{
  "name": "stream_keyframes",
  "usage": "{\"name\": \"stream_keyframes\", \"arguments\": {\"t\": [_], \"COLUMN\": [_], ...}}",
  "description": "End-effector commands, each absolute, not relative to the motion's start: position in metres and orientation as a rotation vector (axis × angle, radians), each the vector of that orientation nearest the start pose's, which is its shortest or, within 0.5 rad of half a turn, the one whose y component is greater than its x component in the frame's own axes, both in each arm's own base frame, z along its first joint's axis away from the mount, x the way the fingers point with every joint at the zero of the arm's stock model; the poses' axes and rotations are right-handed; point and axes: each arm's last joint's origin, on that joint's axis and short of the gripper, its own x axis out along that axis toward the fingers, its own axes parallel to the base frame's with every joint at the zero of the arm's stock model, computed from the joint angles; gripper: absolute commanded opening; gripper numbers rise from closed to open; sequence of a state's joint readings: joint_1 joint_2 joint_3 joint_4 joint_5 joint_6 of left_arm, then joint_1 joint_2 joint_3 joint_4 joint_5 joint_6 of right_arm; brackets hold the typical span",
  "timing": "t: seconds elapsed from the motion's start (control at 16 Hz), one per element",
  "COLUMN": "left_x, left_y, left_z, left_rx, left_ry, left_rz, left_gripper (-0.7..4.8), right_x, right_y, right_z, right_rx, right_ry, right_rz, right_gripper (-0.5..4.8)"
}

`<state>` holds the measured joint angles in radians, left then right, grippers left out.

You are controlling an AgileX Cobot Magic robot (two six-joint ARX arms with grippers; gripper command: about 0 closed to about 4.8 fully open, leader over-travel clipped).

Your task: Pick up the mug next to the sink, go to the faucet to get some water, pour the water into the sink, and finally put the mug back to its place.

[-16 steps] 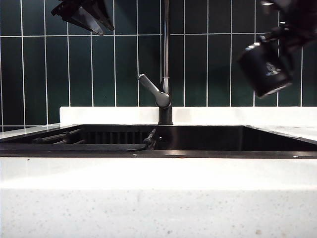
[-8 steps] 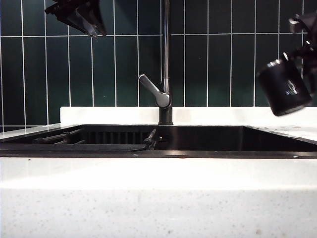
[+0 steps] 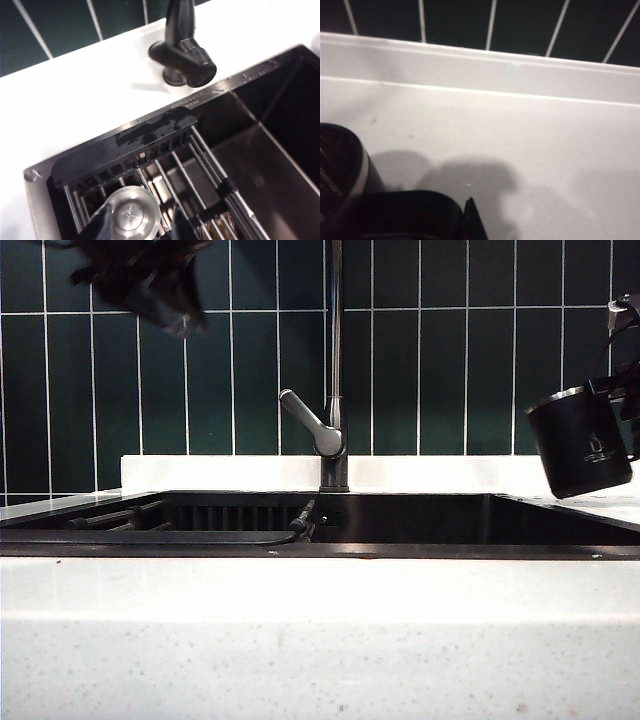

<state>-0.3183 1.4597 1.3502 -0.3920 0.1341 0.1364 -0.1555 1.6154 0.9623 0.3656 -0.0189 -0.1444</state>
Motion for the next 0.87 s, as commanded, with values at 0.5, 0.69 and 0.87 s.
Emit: {"name": "stream_keyframes", "arguments": {"t": [0.5,0.69,0.87], "left_x": [0.259,0.242,0.227], "left_y": [-0.088,-0.083,-0.078], "left_z": [0.296,0.282,0.272], "left_rx": [0.125,0.125,0.122], "left_ry": [0.272,0.262,0.230], "left_rz": [-0.435,-0.434,-0.433], "left_gripper": [1.27,1.20,1.20], "right_x": [0.343,0.337,0.334], "right_y": [-0.053,-0.052,-0.052], "right_z": [0.228,0.218,0.210], "right_rx": [-0.081,-0.080,-0.076], "right_ry": [0.202,0.211,0.252], "right_rz": [-0.099,-0.099,-0.102], "right_gripper": [-0.01,-0.01,0.21]}}
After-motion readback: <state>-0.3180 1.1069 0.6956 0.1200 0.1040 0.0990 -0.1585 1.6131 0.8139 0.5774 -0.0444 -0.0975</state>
